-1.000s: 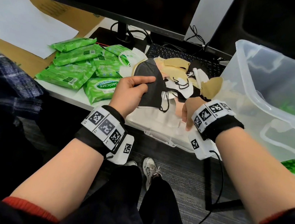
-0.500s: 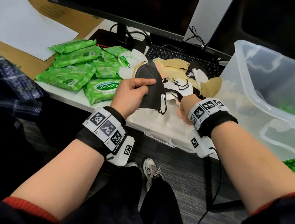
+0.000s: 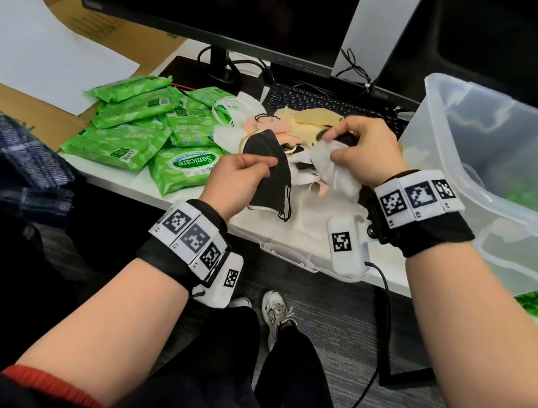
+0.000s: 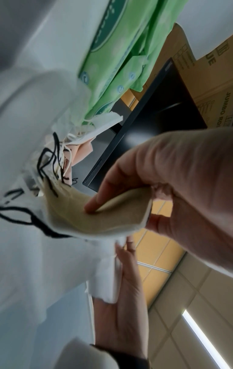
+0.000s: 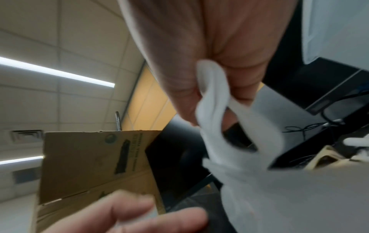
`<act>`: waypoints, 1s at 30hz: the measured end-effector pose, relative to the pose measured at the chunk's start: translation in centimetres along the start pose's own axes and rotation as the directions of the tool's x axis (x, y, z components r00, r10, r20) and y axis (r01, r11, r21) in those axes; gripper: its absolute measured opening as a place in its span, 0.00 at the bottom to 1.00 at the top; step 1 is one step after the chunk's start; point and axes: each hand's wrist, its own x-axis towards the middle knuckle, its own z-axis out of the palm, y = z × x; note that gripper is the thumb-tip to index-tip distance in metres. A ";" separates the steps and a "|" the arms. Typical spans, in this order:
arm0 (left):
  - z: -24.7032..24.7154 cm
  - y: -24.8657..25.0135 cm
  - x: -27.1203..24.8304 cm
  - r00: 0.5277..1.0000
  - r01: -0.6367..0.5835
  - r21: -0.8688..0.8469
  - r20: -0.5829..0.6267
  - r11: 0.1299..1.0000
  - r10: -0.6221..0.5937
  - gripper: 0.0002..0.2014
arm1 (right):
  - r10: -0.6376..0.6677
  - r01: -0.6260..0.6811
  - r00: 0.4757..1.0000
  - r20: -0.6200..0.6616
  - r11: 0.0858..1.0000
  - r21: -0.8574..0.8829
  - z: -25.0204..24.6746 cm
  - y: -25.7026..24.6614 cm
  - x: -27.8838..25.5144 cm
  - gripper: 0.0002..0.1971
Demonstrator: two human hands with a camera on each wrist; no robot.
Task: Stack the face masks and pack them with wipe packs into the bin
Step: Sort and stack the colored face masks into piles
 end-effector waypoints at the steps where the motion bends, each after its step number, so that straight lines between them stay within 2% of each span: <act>1: 0.1 0.1 0.0 1.000 0.011 -0.017 0.001 1.000 -0.011 0.09 | -0.037 0.039 0.999 -0.027 0.996 0.080 0.1 -0.5 0.0 0.14; 3: 0.2 0.4 -0.2 0.999 0.052 -0.090 0.007 0.995 -0.052 0.08 | -0.086 0.096 0.995 -0.050 0.968 0.233 0.4 -1.3 -0.3 0.15; 7: 0.1 0.8 -0.4 0.996 0.091 -0.152 0.025 0.984 -0.088 0.17 | -0.153 0.163 0.986 -0.058 0.876 0.454 1.3 -1.6 -0.9 0.21; 10: 0.0 1.0 -0.7 0.996 0.089 -0.189 0.039 0.978 -0.083 0.21 | -0.204 0.188 0.979 -0.031 0.823 0.536 1.6 -1.6 -1.4 0.20; 12: 0.2 1.2 -1.1 0.998 0.065 -0.219 0.033 0.973 -0.060 0.18 | -0.204 0.187 0.979 -0.020 0.848 0.496 1.9 -1.7 -1.7 0.19; 15: 0.4 1.2 -1.2 1.000 0.011 -0.217 -0.023 0.976 -0.016 0.10 | -0.138 0.161 0.986 -0.094 0.935 0.316 2.3 -1.7 -1.6 0.17; 17: 0.3 1.2 -0.9 0.997 0.004 -0.171 -0.077 0.985 -0.018 0.18 | -0.088 0.132 0.980 -0.179 0.958 0.255 2.4 -1.5 -1.5 0.16; 19: 0.1 1.1 -0.9 0.998 -0.013 -0.144 -0.067 0.989 0.003 0.24 | -0.059 0.114 0.975 -0.215 0.960 0.257 2.3 -1.5 -1.6 0.15; 20: 0.1 1.1 -1.0 0.999 -0.012 -0.136 -0.040 0.991 0.007 0.23 | -0.052 0.109 0.976 -0.210 0.958 0.266 2.4 -1.6 -1.5 0.14; 23: 0.4 1.3 -1.2 1.000 0.004 -0.234 0.021 0.972 0.001 0.04 | -0.108 0.141 0.987 -0.121 0.941 0.307 3.1 -2.5 -1.9 0.14; 28: 0.1 1.6 -0.9 0.999 0.003 -0.358 0.048 0.934 0.015 0.16 | -0.187 0.150 0.980 0.075 0.926 0.347 4.3 -3.3 -2.4 0.07; 30: -0.2 1.5 -0.9 0.999 0.001 -0.365 0.036 0.931 0.013 0.15 | -0.149 0.078 0.980 0.133 0.900 0.428 4.2 -3.4 -2.4 0.10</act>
